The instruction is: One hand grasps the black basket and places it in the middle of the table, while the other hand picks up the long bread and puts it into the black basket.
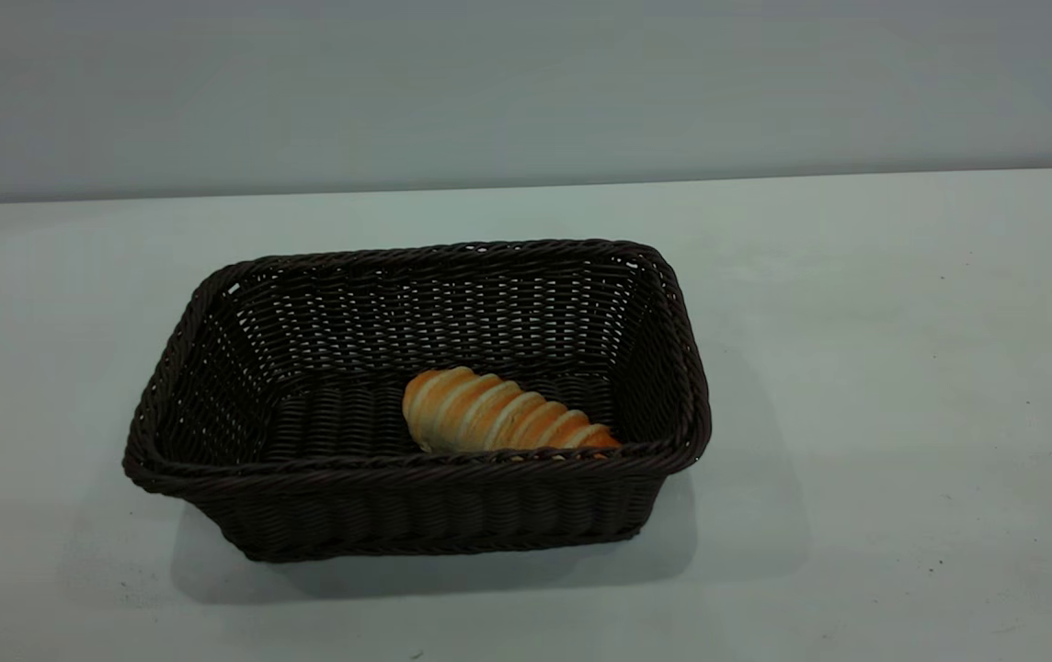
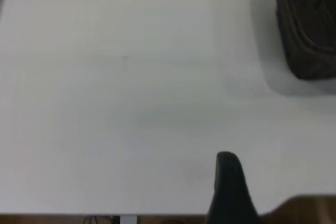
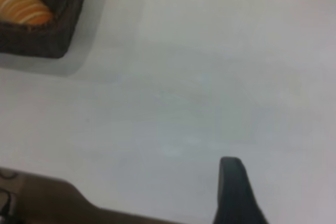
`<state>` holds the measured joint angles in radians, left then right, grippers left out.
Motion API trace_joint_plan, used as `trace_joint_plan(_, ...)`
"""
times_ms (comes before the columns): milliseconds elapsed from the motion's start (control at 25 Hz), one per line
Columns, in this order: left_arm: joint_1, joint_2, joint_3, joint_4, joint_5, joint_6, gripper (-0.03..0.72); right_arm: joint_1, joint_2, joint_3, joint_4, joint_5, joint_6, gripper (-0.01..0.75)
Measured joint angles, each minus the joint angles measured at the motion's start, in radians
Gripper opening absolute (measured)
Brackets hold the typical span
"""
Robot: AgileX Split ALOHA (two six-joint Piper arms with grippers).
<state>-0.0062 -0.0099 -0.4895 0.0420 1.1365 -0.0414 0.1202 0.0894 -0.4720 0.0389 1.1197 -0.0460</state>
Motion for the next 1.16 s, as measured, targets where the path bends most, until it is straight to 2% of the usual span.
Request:
trace_joint_plan(160, 0.033, -0.010, 0.000, 0.000, 0.000, 0.000, 0.567, -0.050, 0.000, 0.000, 0.001, 0.000, 0.000, 0.440)
trace_joint_plan(320, 0.034, -0.010, 0.000, 0.000, 0.000, -0.001, 0.567, -0.074, 0.000, 0.000, 0.001, 0.000, 0.000, 0.440)
trace_joint_plan(1160, 0.034, -0.010, 0.000, 0.000, 0.000, -0.001, 0.567, -0.077, 0.000, 0.000, 0.002, 0.000, 0.000, 0.440)
